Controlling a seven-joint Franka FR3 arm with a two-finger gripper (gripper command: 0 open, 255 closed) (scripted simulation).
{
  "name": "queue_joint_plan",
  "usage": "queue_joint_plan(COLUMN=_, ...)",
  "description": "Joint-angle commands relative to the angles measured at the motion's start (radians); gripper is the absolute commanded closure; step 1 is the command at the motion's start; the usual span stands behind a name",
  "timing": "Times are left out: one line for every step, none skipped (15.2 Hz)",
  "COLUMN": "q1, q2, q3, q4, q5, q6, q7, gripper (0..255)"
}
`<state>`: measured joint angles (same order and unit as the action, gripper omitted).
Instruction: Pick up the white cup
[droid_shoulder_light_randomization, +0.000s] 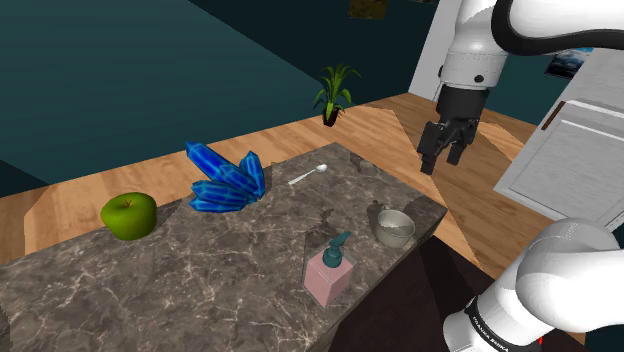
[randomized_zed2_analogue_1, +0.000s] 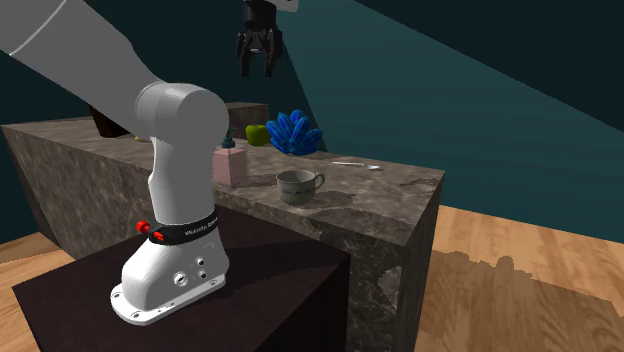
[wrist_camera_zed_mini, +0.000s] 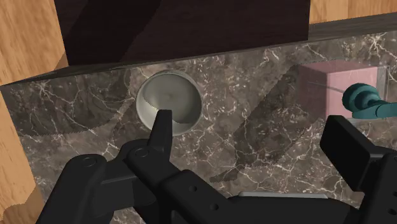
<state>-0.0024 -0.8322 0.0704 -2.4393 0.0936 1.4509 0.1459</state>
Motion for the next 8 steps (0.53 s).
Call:
queue_joint_plan(q1=0.000, q2=0.000, q3=0.000, q4=0.000, q5=0.000, q6=0.000, q7=0.000, gripper=0)
queue_joint_plan(q1=-0.005, q2=0.002, q3=-0.009, q4=-0.029, q5=-0.007, q6=0.030, q7=-0.010, gripper=0)
queue_joint_plan(q1=-0.011, q2=0.005, q3=-0.018, q4=-0.058, q5=-0.014, q6=0.061, q7=-0.020, gripper=0)
queue_joint_plan(q1=-0.017, q2=0.010, q3=-0.027, q4=-0.085, q5=-0.021, q6=0.092, q7=-0.029, gripper=0)
queue_joint_plan(q1=-0.023, q2=0.016, q3=-0.035, q4=-0.111, q5=-0.028, q6=0.123, q7=-0.039, gripper=0)
queue_joint_plan(q1=-0.030, q2=0.024, q3=-0.045, q4=-0.136, q5=-0.036, q6=0.156, q7=-0.049, gripper=0)
queue_joint_plan(q1=-0.036, q2=0.034, q3=-0.054, q4=-0.160, q5=-0.043, q6=0.189, q7=-0.058, gripper=0)
queue_joint_plan(q1=-0.043, q2=0.045, q3=-0.063, q4=-0.183, q5=-0.050, q6=0.222, q7=-0.068, gripper=0)
